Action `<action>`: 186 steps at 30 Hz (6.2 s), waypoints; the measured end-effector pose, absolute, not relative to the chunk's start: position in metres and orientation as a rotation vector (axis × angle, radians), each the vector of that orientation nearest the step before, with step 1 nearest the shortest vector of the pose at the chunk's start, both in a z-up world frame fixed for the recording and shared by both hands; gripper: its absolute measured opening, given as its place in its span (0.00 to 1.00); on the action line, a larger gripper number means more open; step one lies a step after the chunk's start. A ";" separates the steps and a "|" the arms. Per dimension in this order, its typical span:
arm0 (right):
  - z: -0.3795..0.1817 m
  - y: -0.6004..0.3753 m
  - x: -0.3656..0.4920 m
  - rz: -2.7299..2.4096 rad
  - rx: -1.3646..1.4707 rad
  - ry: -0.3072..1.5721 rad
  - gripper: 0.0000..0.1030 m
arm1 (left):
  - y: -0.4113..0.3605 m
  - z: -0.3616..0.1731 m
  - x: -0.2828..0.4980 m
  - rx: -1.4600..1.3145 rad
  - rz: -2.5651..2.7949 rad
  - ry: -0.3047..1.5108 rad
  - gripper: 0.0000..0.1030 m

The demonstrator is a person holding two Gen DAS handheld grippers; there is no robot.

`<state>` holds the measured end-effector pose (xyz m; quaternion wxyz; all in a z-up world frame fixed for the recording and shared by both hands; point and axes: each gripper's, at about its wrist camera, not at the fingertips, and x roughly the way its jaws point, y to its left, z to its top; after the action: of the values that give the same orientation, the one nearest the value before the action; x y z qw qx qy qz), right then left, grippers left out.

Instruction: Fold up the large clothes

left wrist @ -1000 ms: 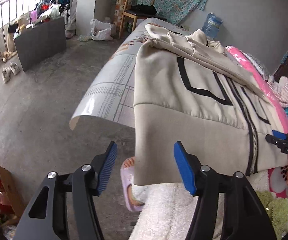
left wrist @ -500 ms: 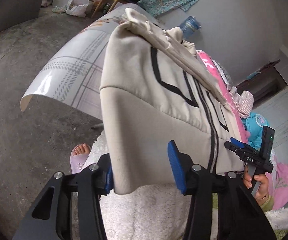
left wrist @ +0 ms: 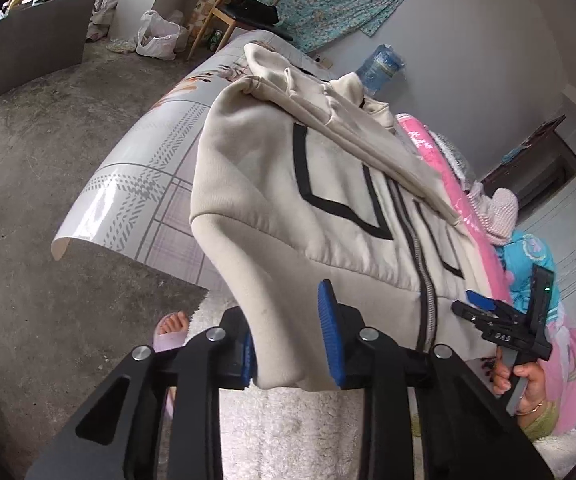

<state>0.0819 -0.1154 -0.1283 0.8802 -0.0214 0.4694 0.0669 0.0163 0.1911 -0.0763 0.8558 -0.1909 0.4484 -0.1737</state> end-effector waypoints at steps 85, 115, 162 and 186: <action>-0.121 -0.305 0.138 0.166 0.872 0.785 0.35 | 0.236 -0.049 0.171 -0.778 -0.319 0.880 0.43; -0.118 -0.246 0.112 -0.027 0.293 0.854 0.48 | 0.184 -0.072 0.128 -0.367 -0.038 0.879 0.24; -0.110 -0.163 0.088 0.044 0.089 0.976 0.53 | 0.126 -0.068 0.080 0.005 -0.192 0.890 0.39; -0.072 -0.159 0.113 -0.006 0.029 0.803 0.00 | 0.137 -0.033 0.094 0.029 -0.152 0.676 0.03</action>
<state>0.1128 -0.1588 -0.0715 0.9204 0.0140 0.3907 -0.0030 0.0936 0.1368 -0.0328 0.9405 0.0141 0.3312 -0.0744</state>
